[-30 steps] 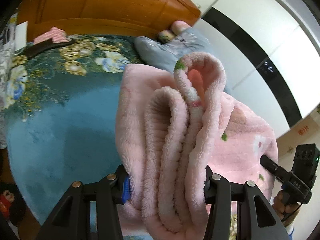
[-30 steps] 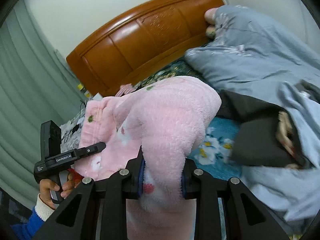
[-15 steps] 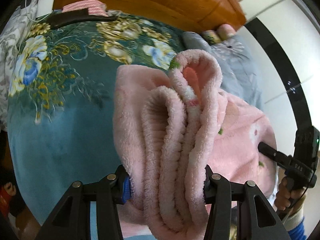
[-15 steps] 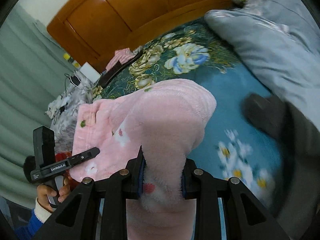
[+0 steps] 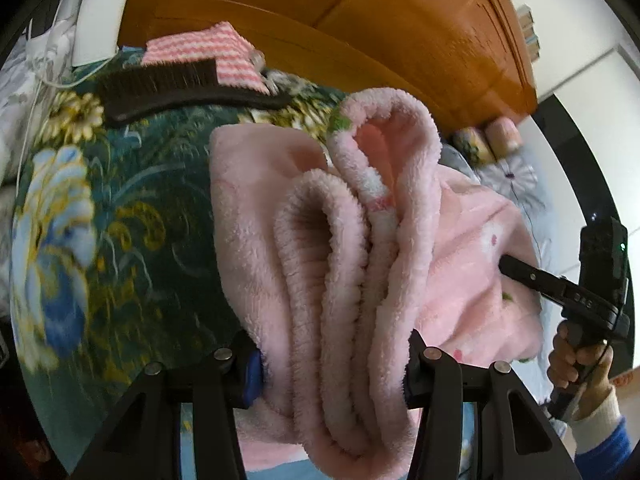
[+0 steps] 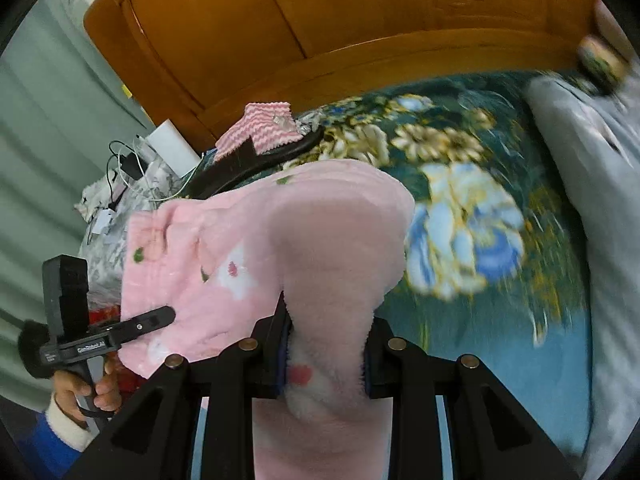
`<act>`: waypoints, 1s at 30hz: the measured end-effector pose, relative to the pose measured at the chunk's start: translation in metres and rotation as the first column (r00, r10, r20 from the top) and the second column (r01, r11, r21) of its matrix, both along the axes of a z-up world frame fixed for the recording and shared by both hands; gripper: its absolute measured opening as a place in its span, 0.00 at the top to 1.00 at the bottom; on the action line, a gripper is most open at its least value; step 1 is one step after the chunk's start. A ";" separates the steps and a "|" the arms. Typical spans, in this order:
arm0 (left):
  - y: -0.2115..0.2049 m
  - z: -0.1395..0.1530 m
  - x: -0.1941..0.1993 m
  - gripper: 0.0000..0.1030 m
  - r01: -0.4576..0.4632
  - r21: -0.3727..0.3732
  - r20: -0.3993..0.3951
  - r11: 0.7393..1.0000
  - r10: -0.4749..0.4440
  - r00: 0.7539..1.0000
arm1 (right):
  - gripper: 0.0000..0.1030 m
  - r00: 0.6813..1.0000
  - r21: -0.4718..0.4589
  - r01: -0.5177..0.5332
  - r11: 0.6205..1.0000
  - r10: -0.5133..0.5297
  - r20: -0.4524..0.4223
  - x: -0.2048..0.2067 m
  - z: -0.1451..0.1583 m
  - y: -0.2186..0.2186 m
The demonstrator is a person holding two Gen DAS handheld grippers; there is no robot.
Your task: Fold clothes
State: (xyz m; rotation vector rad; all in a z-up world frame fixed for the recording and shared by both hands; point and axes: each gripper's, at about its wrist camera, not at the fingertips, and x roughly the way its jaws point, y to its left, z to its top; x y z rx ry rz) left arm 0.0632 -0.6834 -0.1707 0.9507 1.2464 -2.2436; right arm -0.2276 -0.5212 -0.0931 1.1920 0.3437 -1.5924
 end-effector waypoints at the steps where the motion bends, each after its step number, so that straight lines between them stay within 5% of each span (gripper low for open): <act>1: -0.007 -0.005 -0.001 0.49 -0.012 0.004 -0.003 1.000 0.012 1.000 | 0.72 1.000 0.001 -0.004 1.000 0.004 -0.005 -0.005 -0.005 -0.010; 8: -0.041 -0.052 -0.012 0.48 -0.072 0.042 0.088 0.997 0.068 0.994 | 0.64 0.998 0.068 0.064 0.996 -0.063 -0.008 -0.022 -0.056 -0.041; 13: -0.054 -0.066 0.009 0.33 -0.097 0.129 0.091 0.987 0.085 0.992 | 0.59 0.993 0.067 0.109 0.992 -0.106 -0.051 -0.023 -0.061 -0.027; 17: -0.045 -0.026 0.013 0.32 -0.082 -0.070 0.127 0.994 0.090 0.988 | 0.59 0.985 0.082 0.081 0.993 -0.068 -0.156 -0.004 -0.051 -0.018; 21: -0.017 0.013 -0.018 0.32 0.035 -0.264 0.106 0.964 -0.007 0.994 | 0.59 0.982 0.046 0.070 0.997 -0.061 -0.181 0.025 -0.054 -0.018; 25: 0.005 0.013 -0.051 0.32 0.158 -0.329 0.085 0.931 -0.137 0.987 | 0.59 0.974 0.016 0.040 0.999 -0.035 -0.226 0.058 -0.068 -0.021; 30: -0.014 -0.050 -0.059 0.34 0.156 -0.277 0.230 0.948 -0.092 0.969 | 0.59 0.976 0.084 0.080 0.993 -0.061 -0.209 0.057 -0.104 -0.023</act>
